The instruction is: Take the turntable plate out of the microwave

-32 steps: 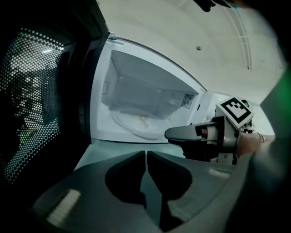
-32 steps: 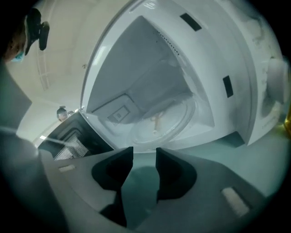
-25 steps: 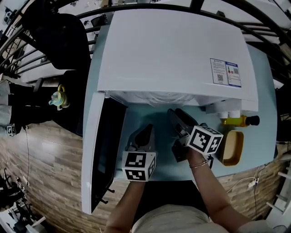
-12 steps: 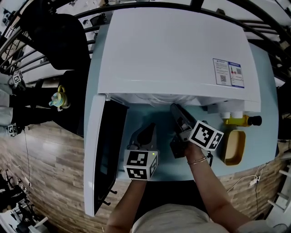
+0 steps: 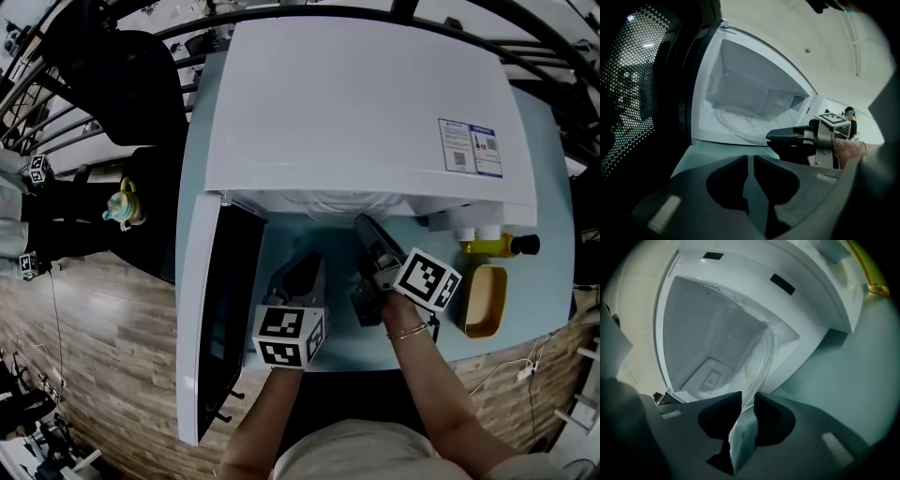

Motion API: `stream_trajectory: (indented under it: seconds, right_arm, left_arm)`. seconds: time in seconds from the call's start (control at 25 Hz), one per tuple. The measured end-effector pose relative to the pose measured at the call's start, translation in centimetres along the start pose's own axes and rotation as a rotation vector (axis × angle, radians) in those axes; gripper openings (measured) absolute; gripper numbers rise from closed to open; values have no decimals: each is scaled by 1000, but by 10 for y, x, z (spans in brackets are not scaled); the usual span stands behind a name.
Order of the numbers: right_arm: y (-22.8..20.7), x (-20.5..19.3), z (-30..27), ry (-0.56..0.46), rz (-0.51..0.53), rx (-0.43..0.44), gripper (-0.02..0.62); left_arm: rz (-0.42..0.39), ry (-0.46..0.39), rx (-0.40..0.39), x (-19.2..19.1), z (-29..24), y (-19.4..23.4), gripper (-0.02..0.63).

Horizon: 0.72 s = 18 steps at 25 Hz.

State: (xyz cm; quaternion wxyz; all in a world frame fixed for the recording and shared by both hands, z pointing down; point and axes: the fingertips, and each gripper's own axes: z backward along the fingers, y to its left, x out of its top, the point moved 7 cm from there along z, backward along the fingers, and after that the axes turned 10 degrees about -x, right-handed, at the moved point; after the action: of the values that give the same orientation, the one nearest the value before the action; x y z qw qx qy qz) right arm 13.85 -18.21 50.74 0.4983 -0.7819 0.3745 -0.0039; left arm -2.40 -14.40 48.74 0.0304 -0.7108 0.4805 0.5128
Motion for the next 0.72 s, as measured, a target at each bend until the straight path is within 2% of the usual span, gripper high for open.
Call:
stream_trajectory:
  seconds: [0.24, 0.56, 0.72]
  right_arm:
    - [-5, -8, 15, 5, -27, 12, 98]
    - [-12, -11, 28, 15, -18, 6, 95]
    - [-16, -15, 37, 26, -11, -28, 92]
  left_arm:
    - [76, -47, -55, 1, -1, -2, 59]
    - [224, -128, -134, 5, -5, -3, 189]
    - [257, -153, -141, 6, -6, -1, 215]
